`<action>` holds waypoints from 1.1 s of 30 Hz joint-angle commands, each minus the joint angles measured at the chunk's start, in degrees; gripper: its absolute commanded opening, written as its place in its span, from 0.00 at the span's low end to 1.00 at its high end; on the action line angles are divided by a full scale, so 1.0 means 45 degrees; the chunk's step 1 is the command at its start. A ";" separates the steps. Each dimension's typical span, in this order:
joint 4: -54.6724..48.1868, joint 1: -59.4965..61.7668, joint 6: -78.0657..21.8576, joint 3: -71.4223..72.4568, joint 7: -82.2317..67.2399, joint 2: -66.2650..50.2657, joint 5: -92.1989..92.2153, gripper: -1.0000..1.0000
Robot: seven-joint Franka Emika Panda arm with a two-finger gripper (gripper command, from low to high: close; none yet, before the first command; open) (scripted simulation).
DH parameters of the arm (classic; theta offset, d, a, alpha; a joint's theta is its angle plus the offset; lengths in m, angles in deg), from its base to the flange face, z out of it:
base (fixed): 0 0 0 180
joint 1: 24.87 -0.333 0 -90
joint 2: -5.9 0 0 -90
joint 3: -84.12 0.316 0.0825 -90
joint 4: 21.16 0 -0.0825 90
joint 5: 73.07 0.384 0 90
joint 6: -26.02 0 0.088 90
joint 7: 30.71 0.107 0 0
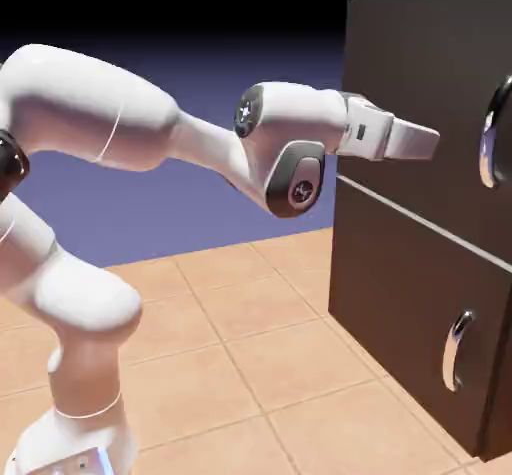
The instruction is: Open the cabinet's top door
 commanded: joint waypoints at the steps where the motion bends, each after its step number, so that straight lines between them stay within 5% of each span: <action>1: -0.0168 -0.0317 0.0203 -0.0462 0.0028 0.0024 -0.0262 0.50; 18: -0.3334 -0.6229 0.2104 -0.6708 -0.0172 -0.0484 -0.1676 0.50; 19: -0.3334 -0.6229 0.2104 -0.6708 -0.0172 -0.0484 -0.1676 0.00; 33: -0.0541 -0.0232 0.3434 -0.1645 -0.0506 -0.2017 0.1029 0.00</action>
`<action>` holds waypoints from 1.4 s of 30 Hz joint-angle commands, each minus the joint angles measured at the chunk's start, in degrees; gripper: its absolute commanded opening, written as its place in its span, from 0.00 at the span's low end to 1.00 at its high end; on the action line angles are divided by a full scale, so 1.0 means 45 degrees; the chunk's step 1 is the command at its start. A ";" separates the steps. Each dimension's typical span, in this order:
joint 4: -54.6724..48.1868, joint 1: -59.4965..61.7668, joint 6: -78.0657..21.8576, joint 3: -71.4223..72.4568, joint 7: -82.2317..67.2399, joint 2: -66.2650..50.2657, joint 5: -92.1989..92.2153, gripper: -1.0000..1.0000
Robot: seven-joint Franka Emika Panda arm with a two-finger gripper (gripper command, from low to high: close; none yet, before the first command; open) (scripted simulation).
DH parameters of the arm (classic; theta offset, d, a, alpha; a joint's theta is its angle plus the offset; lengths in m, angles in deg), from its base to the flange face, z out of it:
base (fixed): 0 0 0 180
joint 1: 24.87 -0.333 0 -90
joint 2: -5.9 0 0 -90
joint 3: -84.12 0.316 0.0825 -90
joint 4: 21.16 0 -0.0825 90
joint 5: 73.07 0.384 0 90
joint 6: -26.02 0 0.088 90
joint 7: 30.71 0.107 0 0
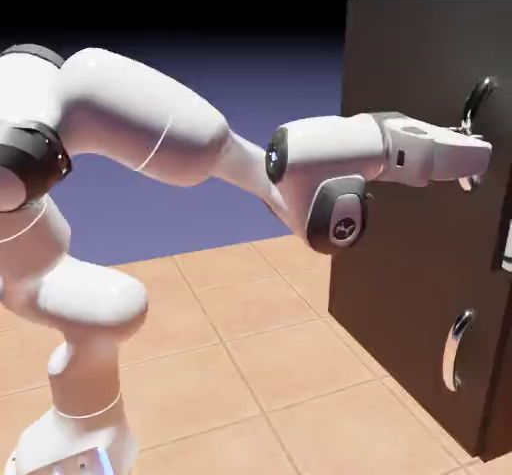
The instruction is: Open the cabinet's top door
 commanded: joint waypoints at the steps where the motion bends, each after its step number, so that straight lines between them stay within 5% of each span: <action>1: 0.0210 0.0451 0.0049 0.0451 -0.0148 0.0002 0.0304 0.00; 17: 0.3424 0.6969 0.0508 0.7833 -0.2715 0.1413 0.5833 0.00; 30: 0.4820 1.2632 0.0273 1.2724 0.0077 0.2518 0.5428 0.00; 42: 0.4805 1.7889 0.0545 1.5331 0.6437 0.3183 0.0002 0.00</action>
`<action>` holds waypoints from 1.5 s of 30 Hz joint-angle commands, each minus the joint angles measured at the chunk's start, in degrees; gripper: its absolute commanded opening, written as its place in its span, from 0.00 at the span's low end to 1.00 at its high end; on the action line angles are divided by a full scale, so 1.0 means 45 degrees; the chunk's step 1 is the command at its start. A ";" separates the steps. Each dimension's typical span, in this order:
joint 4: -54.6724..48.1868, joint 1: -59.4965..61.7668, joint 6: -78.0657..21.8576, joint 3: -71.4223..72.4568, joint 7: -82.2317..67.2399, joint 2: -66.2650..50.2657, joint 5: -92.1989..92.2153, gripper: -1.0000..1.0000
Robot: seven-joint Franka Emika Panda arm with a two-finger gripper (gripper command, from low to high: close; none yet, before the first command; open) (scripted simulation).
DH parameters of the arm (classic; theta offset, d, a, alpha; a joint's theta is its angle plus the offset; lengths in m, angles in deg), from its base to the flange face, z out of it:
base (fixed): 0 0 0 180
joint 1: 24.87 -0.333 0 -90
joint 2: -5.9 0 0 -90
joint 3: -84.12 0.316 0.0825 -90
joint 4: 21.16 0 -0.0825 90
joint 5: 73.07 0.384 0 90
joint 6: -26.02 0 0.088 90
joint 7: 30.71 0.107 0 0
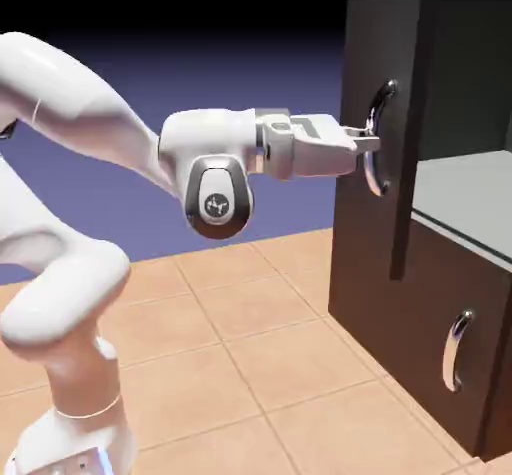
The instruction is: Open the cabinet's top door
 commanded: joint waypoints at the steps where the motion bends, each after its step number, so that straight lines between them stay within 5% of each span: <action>1: 0.0080 0.0460 -0.0013 0.0281 0.0511 0.0247 -0.0316 0.00; 13: 0.0625 0.4397 -0.0211 0.1869 0.6988 0.3784 -0.5023 0.00; 29: 0.2434 -0.1409 -0.8775 0.0463 0.8078 0.9668 -0.6064 0.00; 45: 0.1900 -0.5910 -1.7633 0.4827 0.7758 1.3213 -0.2625 0.00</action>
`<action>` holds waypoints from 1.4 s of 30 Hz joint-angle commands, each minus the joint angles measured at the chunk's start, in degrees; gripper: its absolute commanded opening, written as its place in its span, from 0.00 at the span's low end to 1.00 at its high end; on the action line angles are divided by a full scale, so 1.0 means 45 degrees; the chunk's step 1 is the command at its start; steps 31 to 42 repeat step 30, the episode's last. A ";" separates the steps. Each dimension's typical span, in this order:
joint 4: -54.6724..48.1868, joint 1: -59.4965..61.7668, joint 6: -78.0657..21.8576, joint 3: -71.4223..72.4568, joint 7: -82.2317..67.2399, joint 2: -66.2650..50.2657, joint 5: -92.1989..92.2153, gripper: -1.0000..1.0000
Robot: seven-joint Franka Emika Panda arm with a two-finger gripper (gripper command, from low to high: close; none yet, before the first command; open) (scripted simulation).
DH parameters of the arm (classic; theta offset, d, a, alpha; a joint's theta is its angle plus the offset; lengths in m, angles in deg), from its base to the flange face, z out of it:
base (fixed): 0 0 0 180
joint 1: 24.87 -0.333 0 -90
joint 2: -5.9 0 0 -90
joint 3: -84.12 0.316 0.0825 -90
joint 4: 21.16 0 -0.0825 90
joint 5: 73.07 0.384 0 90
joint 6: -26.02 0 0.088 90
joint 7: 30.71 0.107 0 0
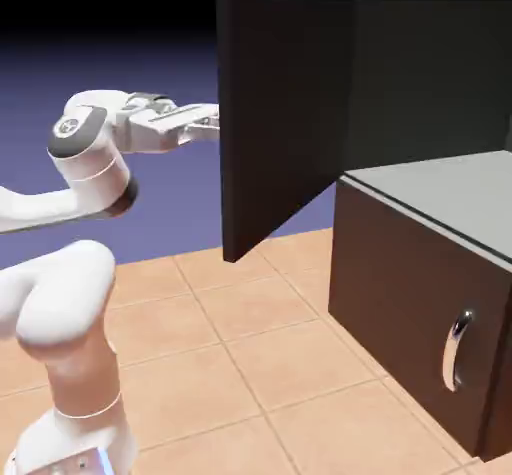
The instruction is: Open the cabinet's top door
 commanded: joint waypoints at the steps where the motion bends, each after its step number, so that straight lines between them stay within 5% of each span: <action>1: -0.0179 -0.0158 -0.0567 0.0397 0.0028 0.0071 0.0252 0.00; 10: -0.2967 0.0011 -0.5550 0.3856 -0.0014 0.0177 0.2704 0.00; 29: -1.1724 0.5480 -1.3808 0.6463 -0.0854 -0.0526 0.4510 0.00; 42: -1.2132 0.5752 -1.4123 0.6502 -0.0902 -0.0578 0.4509 0.00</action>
